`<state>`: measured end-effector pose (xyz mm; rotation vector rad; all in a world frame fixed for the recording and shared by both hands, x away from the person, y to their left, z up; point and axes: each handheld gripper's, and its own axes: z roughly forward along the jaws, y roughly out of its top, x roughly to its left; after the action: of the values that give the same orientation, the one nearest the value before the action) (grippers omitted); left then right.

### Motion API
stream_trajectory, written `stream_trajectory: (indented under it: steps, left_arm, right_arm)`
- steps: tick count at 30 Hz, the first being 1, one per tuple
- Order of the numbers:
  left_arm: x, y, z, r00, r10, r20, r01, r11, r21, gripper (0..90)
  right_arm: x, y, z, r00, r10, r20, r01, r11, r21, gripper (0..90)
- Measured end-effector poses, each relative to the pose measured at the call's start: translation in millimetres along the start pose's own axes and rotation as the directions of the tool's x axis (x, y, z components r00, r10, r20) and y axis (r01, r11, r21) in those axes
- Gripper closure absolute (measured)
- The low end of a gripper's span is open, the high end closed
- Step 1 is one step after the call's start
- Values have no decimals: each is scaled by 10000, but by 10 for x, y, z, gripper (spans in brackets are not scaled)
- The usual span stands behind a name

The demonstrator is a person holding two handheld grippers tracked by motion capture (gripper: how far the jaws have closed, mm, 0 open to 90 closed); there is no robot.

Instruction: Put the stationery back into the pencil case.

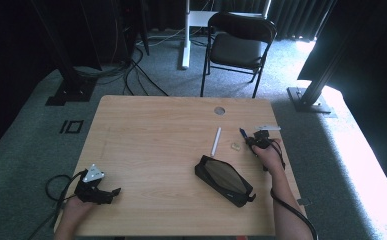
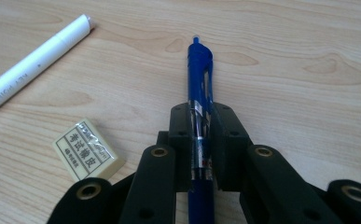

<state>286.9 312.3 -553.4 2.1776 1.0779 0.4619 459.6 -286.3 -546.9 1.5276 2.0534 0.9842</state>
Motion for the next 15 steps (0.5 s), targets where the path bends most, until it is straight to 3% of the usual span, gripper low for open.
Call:
stream_trajectory:
  steps: [5,15]
  left_arm:
    - [1,0,0,10000,-5,3,5,10000,0,22]
    - [1,0,0,10000,-10,4,10,10000,0,22]
  right_arm:
    - [-44,27,-106,9998,213,-62,-215,9993,-307,794]
    - [-125,77,-266,9992,350,-212,-357,9988,-328,795]
